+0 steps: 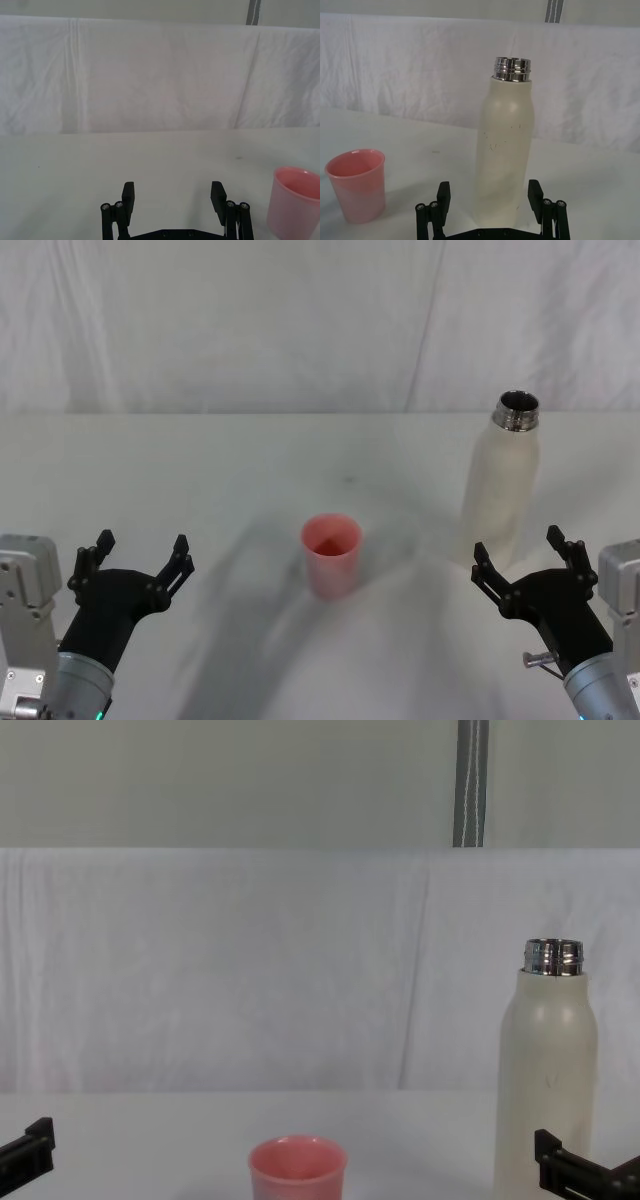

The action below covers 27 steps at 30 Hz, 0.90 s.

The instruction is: Grasp the thermos with one hand and pour water into the cup lid.

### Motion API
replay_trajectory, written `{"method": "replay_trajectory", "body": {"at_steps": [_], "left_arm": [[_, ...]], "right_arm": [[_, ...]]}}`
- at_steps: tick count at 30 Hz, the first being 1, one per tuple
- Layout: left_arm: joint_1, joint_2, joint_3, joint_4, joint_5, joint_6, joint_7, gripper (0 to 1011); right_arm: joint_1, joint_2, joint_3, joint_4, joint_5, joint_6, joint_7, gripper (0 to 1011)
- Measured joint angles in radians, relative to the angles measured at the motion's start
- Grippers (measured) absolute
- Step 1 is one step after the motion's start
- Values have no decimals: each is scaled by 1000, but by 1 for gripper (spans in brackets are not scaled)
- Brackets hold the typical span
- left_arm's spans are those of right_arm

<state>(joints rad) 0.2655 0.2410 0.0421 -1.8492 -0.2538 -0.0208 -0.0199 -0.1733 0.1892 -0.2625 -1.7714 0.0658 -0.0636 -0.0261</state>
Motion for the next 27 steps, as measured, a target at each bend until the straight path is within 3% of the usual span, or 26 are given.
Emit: {"method": "replay_trajectory", "body": {"at_steps": [27], "left_arm": [[0, 0, 0, 0, 0, 0, 0, 1001]], "right_arm": [[0, 0, 0, 0, 0, 0, 0, 1001]]}}
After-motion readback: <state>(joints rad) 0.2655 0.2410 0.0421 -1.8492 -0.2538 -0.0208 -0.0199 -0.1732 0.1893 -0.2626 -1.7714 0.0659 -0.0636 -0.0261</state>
